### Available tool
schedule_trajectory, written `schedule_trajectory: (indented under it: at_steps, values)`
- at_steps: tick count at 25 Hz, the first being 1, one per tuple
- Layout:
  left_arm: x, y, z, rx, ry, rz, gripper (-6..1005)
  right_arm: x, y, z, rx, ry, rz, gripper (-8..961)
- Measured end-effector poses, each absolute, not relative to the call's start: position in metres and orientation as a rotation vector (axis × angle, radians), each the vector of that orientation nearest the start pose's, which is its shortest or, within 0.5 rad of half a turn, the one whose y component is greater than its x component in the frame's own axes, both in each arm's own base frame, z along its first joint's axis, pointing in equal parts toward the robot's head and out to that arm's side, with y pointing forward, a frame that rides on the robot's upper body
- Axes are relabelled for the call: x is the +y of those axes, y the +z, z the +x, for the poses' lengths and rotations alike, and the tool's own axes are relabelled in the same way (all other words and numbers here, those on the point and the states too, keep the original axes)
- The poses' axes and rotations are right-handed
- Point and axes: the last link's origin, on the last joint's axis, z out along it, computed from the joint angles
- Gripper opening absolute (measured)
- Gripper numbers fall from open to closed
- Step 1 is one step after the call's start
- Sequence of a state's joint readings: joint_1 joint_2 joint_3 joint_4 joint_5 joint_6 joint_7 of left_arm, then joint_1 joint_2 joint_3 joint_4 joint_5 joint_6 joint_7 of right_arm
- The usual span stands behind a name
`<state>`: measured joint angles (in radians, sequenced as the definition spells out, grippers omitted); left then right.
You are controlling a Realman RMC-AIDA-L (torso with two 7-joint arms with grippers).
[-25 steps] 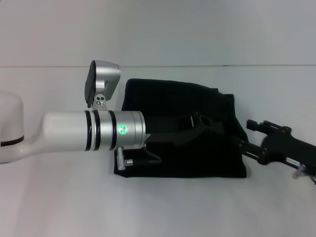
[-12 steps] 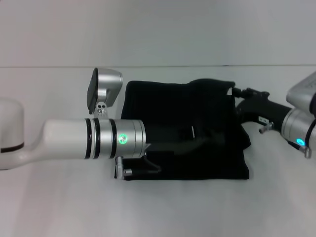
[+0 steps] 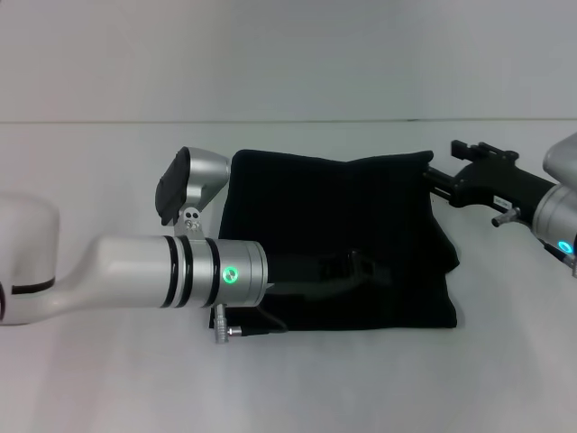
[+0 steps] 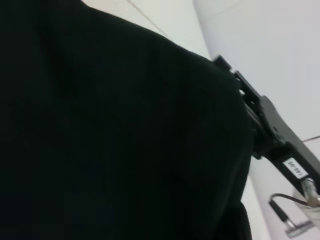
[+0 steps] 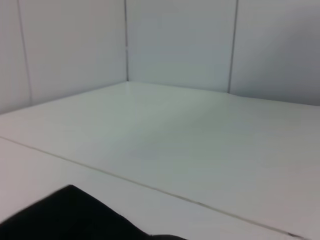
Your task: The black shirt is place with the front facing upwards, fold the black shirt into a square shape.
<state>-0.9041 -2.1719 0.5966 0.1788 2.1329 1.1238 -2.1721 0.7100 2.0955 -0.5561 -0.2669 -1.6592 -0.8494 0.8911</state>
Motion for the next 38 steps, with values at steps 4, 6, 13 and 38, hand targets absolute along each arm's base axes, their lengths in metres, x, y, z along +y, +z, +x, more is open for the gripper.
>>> schedule_trajectory:
  at_steps: [4, 6, 13, 38]
  values:
    - [0.361, -0.134, -0.18, -1.92, -0.628, -2.417, 159, 0.406, -0.026, 0.296, 0.688, 0.504, -2.077, 688]
    - [0.359, -0.137, -0.176, -1.892, -0.619, -2.456, 162, 0.402, -0.018, 0.306, 0.735, 0.532, -2.011, 688]
    - [0.344, -0.138, -0.149, -1.707, -0.716, -2.728, 174, 0.384, 0.012, 0.341, 0.885, 0.659, -1.742, 689]
    - [0.356, -0.051, -0.228, -1.287, -1.095, -2.405, 903, 0.361, -0.063, 0.283, 0.677, 0.655, -2.304, 688]
